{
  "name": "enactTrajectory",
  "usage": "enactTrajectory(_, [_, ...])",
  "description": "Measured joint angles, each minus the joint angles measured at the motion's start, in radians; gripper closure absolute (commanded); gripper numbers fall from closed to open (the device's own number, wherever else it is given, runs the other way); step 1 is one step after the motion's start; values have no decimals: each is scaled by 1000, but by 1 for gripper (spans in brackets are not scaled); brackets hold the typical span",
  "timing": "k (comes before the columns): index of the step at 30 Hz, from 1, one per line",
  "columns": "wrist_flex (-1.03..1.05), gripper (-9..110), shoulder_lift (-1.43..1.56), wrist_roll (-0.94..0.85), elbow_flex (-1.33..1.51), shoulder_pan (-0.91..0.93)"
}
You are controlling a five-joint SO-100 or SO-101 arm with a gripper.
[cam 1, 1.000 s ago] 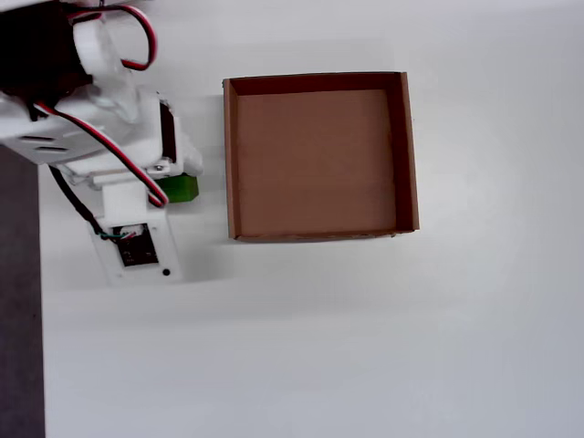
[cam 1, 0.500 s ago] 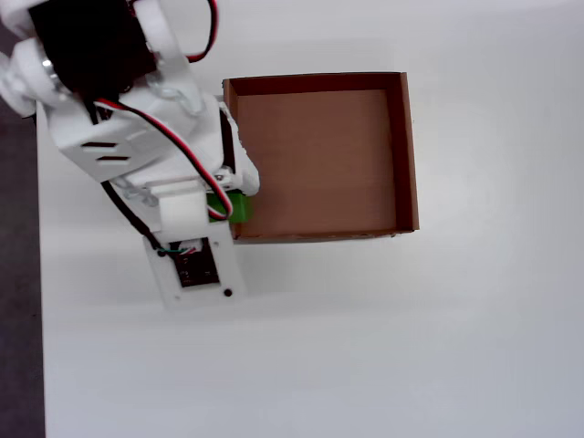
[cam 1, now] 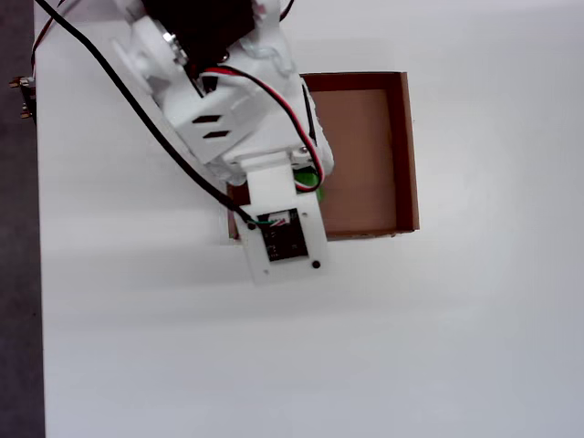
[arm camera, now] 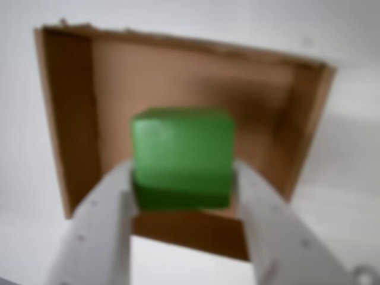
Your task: Grasp a green cube and put it in a box.
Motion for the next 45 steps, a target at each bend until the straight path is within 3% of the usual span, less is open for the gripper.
enactTrajectory(24, [-396, 88, -63, 14, 364, -77])
enactTrajectory(35, [-423, 82, -92, 14, 370, -77])
enactTrajectory(45, [-328, 76, -95, 14, 351, -67])
